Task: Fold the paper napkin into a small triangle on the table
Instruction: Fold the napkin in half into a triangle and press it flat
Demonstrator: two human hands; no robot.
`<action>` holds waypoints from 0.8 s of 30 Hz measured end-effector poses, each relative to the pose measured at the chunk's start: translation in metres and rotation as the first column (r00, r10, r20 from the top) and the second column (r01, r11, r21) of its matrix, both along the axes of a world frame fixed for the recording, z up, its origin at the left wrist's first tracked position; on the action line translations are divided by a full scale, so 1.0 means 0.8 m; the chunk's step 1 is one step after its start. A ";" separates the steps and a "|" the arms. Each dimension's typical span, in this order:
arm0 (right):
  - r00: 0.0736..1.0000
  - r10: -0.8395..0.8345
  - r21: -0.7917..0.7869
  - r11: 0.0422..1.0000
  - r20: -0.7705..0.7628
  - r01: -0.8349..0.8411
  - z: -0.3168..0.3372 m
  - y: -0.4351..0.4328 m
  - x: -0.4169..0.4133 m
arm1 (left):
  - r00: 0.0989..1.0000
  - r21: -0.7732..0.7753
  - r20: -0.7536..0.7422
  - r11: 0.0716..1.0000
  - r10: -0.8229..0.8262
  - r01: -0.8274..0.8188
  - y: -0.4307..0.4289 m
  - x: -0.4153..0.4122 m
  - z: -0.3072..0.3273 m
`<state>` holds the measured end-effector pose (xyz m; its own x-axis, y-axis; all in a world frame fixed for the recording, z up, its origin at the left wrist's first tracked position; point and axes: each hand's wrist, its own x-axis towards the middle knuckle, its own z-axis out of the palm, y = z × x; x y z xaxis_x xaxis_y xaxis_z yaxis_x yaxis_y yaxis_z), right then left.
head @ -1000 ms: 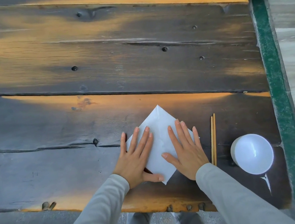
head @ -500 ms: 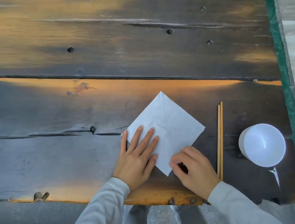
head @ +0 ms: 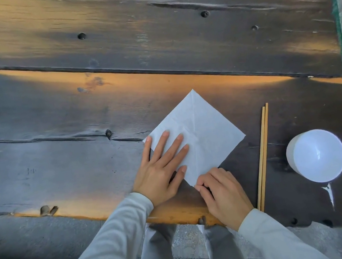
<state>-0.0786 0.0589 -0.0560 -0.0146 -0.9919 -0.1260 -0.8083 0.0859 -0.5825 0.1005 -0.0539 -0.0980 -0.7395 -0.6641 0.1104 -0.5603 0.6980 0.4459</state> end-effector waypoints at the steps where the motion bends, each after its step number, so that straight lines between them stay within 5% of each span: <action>1: 1.000 0.000 0.025 1.000 0.013 0.000 0.003 -0.001 0.000 | 1.000 0.004 -0.030 1.000 -0.004 0.004 0.001 0.000 0.001; 8: 0.933 -0.194 0.382 0.922 0.304 0.067 0.043 -0.033 -0.027 | 0.971 0.242 -0.237 0.969 0.011 0.048 0.003 0.009 0.025; 15: 0.947 -0.150 0.421 0.907 0.283 0.018 0.082 -0.103 -0.067 | 0.941 0.380 -0.240 0.915 0.239 -0.135 -0.013 -0.024 0.069; 21: 0.846 -0.236 0.397 0.917 0.479 0.031 0.085 -0.151 -0.082 | 0.859 0.550 -0.192 0.777 0.475 -0.307 -0.051 -0.059 0.078; 24: 0.850 -0.259 0.342 0.934 0.459 0.100 0.077 -0.168 -0.083 | 0.855 0.615 -0.164 0.729 0.492 -0.302 -0.069 -0.066 0.073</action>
<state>-0.1451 -0.0754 0.0052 -0.0461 -0.8922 -0.4493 -0.3774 0.4320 -0.8191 0.0475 -0.1091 -0.0396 -0.3854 -0.9004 -0.2019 -0.5017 0.0208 0.8648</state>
